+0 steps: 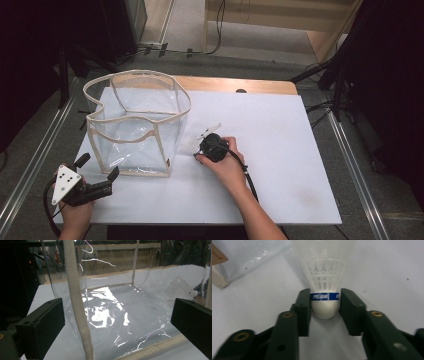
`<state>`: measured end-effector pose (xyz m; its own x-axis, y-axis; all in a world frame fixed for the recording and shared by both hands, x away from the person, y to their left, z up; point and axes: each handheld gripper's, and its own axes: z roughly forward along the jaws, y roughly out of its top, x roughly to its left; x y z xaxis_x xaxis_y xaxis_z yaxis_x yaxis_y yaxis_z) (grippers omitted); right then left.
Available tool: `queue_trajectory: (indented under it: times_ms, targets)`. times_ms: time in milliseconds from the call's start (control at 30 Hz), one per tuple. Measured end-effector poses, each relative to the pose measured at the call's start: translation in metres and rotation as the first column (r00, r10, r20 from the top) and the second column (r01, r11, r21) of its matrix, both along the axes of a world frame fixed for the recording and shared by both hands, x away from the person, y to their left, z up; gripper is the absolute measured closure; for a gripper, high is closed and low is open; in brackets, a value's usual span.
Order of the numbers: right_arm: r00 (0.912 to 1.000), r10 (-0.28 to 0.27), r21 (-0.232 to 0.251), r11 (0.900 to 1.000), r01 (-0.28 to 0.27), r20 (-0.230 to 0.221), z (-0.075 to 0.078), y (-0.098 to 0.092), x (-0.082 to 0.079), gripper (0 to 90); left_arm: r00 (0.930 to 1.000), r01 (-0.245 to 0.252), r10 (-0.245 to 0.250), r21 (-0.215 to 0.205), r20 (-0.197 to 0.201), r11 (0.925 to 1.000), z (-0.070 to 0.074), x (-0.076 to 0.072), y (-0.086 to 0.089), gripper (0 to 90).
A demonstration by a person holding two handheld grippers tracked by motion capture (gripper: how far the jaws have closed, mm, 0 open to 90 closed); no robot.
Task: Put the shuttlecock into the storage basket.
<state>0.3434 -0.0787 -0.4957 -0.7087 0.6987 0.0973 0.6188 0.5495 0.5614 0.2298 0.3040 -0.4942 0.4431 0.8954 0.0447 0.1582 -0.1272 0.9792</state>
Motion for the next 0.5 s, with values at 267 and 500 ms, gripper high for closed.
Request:
queue_trajectory:
  times_ms: [267,500]
  targets:
    - [1.0,-0.005,0.022,1.0,0.005,0.0,0.002,-0.005,0.0,63.0,1.0,0.0,0.0,0.001,0.0,1.0,0.0,0.0,0.0,0.0]
    - [0.9994,-0.031,0.038,0.999,0.031,0.018,0.009,-0.015,-0.001,63.0,1.0,0.001,-0.001,0.005,0.001,1.0,0.0,0.0,-0.001,0.0]
